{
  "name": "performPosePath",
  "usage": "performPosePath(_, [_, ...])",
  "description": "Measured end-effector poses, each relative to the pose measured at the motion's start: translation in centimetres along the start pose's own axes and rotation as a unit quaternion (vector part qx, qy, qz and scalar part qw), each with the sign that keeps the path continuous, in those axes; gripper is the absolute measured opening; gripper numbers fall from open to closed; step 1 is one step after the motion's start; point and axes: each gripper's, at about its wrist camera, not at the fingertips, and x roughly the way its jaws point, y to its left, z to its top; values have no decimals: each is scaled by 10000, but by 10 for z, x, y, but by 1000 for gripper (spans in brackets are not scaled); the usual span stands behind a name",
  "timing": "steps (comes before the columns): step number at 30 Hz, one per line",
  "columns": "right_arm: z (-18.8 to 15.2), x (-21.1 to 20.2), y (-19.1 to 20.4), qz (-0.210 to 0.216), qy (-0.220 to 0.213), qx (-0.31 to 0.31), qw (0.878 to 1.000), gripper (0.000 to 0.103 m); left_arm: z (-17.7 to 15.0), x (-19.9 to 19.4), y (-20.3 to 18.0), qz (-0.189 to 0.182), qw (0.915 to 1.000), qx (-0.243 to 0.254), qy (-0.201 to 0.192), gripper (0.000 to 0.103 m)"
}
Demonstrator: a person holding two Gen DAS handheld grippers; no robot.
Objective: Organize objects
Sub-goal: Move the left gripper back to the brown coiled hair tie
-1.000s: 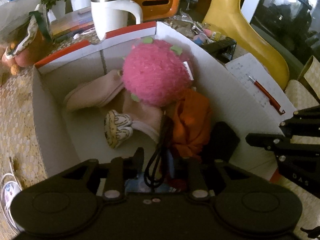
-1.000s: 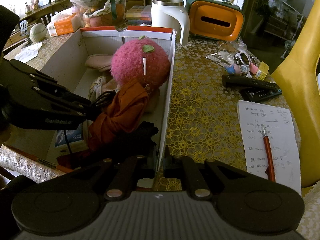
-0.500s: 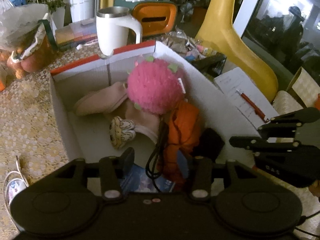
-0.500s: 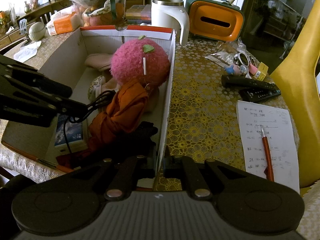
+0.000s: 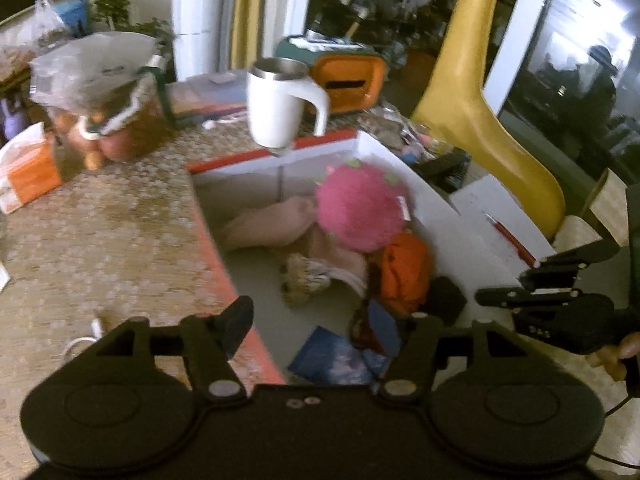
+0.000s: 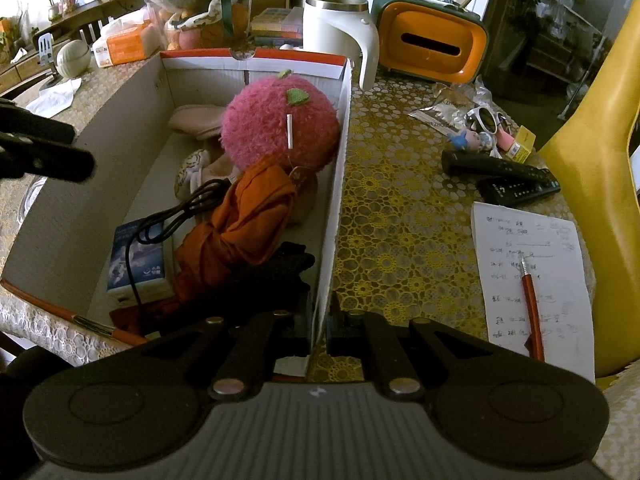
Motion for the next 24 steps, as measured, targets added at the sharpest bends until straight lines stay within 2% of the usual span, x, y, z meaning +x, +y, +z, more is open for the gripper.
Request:
performPosePath(9, [-1, 2, -3, -11, 3, 13, 10000, 6, -9, -17, 42, 337, 9987, -344, -158, 76])
performPosePath(12, [-2, 1, -4, -36, 12, -3, 10000, 6, -11, -23, 58, 531, 9976, -412, -177, 77])
performPosePath(17, [-5, 1, -6, -62, 37, -6, 10000, 6, -18, -31, 89, 893, 9938, -619, -227, 87])
performPosePath(20, [-6, 0, -4, -75, 47, -12, 10000, 6, -23, -31, 104, 1140, 9909, -685, -211, 97])
performPosePath(24, [-7, -2, -2, -96, 58, -14, 9999, 6, -32, -24, 118, 1191, 9894, -825, -98, 102])
